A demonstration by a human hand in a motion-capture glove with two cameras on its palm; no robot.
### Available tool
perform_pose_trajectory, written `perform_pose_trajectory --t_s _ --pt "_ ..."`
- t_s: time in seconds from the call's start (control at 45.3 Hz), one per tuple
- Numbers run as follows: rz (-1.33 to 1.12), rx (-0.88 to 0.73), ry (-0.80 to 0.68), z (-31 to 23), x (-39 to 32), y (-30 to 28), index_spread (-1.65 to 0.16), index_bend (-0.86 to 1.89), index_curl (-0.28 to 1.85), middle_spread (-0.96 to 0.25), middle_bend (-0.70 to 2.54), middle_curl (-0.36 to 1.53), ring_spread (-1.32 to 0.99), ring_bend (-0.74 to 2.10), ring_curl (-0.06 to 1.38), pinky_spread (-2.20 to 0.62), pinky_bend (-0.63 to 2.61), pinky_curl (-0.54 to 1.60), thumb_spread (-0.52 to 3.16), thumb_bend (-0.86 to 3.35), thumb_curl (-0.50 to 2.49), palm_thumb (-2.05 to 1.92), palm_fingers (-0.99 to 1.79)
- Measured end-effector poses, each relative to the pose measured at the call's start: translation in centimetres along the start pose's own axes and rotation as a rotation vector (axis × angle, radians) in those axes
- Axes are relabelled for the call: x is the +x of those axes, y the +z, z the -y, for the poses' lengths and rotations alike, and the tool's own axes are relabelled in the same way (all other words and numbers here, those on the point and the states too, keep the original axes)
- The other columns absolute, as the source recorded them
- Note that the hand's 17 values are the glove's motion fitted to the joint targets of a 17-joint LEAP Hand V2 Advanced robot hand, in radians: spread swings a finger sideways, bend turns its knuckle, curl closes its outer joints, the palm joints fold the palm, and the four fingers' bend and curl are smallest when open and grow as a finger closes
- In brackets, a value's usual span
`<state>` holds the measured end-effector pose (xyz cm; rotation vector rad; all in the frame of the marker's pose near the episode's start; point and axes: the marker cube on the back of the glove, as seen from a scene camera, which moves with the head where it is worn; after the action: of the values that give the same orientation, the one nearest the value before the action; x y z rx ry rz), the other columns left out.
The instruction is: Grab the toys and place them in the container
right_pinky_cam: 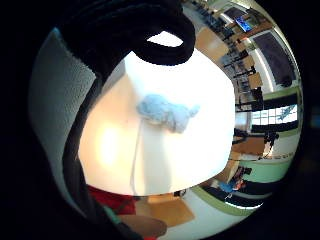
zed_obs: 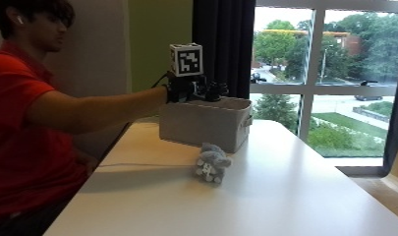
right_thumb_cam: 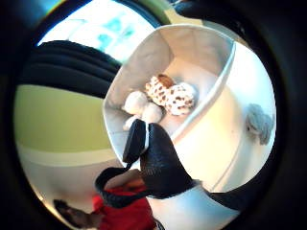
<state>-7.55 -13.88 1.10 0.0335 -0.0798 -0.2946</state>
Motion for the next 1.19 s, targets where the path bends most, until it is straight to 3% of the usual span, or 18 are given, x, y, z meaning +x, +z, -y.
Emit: perform_pose_trajectory --t_s 0.464,0.972,1.193 --pt "-0.026 -0.016 0.112 -1.8 5.8 1.3 -0.39 0.18 0.38 -0.09 0.13 0.32 0.03 0.14 0.22 0.09 0.79 0.3 1.17 -0.06 0.29 -0.07 -0.16" --pt "-0.049 -0.137 0.378 -3.2 14.8 6.9 -0.39 0.18 0.37 -0.09 0.13 0.26 0.01 0.15 0.18 0.09 0.78 0.31 1.14 -0.06 0.25 -0.07 -0.16" --pt "-0.072 -0.164 0.398 -3.1 15.8 8.6 -0.39 0.18 0.37 -0.09 0.12 0.24 0.0 0.16 0.17 0.09 0.78 0.32 1.1 -0.06 0.25 -0.07 -0.15"
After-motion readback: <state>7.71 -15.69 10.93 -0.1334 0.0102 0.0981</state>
